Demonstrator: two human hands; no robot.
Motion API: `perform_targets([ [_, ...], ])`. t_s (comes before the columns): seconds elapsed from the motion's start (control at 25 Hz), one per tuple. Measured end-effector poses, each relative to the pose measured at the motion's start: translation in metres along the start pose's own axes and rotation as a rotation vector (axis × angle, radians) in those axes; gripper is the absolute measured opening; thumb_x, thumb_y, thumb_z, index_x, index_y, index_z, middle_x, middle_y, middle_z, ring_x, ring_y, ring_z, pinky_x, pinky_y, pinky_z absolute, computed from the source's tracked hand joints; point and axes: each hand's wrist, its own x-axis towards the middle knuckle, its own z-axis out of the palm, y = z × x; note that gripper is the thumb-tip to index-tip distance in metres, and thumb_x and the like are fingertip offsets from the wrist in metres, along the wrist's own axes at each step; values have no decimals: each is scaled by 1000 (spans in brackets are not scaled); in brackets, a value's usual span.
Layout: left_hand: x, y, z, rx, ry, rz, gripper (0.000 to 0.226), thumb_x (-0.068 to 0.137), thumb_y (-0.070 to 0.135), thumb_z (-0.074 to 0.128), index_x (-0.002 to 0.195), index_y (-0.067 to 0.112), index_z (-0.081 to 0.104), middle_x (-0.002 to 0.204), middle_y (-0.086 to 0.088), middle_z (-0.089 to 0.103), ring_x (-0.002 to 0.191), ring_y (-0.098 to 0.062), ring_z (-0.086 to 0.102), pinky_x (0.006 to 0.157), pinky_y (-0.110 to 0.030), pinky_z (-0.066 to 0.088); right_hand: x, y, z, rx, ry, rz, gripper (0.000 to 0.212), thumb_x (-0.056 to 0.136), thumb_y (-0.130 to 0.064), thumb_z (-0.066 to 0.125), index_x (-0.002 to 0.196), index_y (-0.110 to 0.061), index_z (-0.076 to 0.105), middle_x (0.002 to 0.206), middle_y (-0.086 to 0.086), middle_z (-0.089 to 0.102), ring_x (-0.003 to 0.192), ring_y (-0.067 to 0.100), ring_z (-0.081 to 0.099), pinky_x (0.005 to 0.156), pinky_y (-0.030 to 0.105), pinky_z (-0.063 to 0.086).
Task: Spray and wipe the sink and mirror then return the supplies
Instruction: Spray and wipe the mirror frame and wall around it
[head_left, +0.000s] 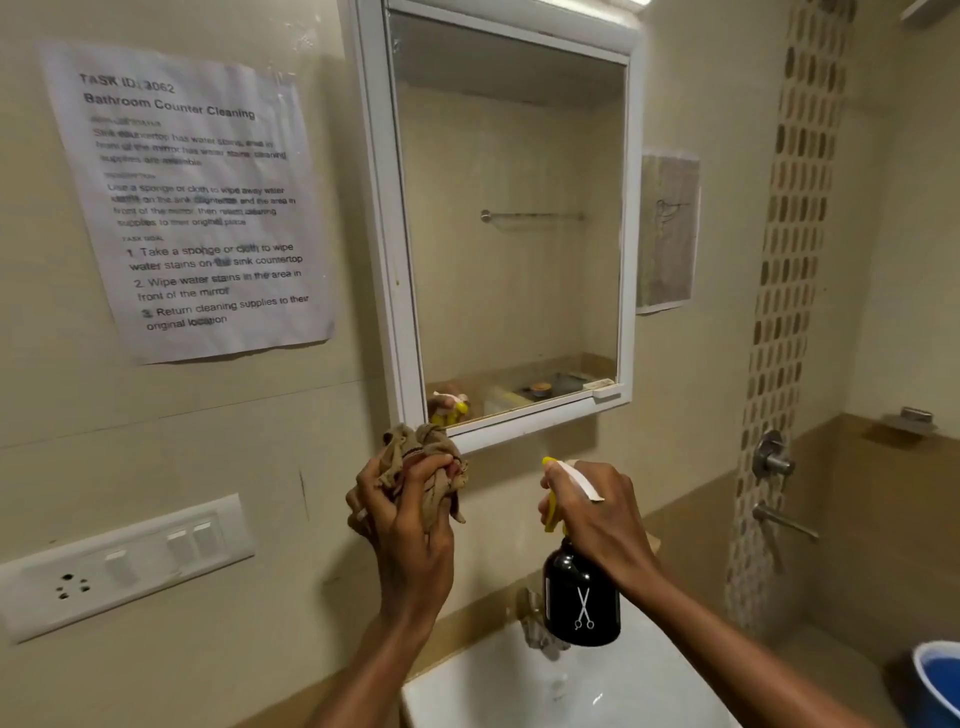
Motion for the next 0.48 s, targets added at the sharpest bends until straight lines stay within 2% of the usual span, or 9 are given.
perform_targets([
  [0.12, 18, 10, 28, 139, -163, 228, 42, 86, 13, 67, 114, 42, 58, 140, -6, 38, 121, -33, 38, 93, -51, 38, 6, 9, -23, -30, 79, 50, 45, 105, -30, 60, 71, -4, 73, 60, 9, 74, 54, 18, 71, 55, 37, 56],
  [0.2, 29, 17, 52, 250, -293, 404, 44, 79, 14, 68, 114, 41, 61, 141, -5, 39, 121, -33, 38, 90, -45, 33, 10, 17, -37, -59, 101, 98, 43, 104, -29, 60, 72, -5, 74, 62, 9, 75, 53, 16, 70, 52, 30, 54],
  [0.28, 40, 26, 78, 363, -419, 590, 52, 70, 15, 73, 114, 41, 62, 143, -6, 38, 119, -33, 39, 85, -41, 28, 14, 27, -52, -72, 140, 124, 44, 104, -27, 60, 72, 0, 72, 62, 15, 74, 51, 22, 70, 47, 27, 51],
  [0.36, 51, 36, 102, 443, -517, 749, 56, 64, 18, 78, 112, 41, 61, 143, -5, 38, 116, -33, 43, 82, -41, 29, 18, 38, -67, -93, 210, 118, 45, 103, -28, 60, 70, 1, 70, 62, 16, 73, 51, 25, 68, 47, 28, 49],
  [0.48, 65, 55, 141, 537, -614, 953, 58, 58, 17, 78, 108, 39, 62, 141, -5, 44, 114, -32, 50, 84, -44, 37, 26, 56, -91, -129, 278, 120, 48, 103, -32, 62, 67, -3, 69, 61, 10, 74, 56, 22, 69, 55, 36, 51],
])
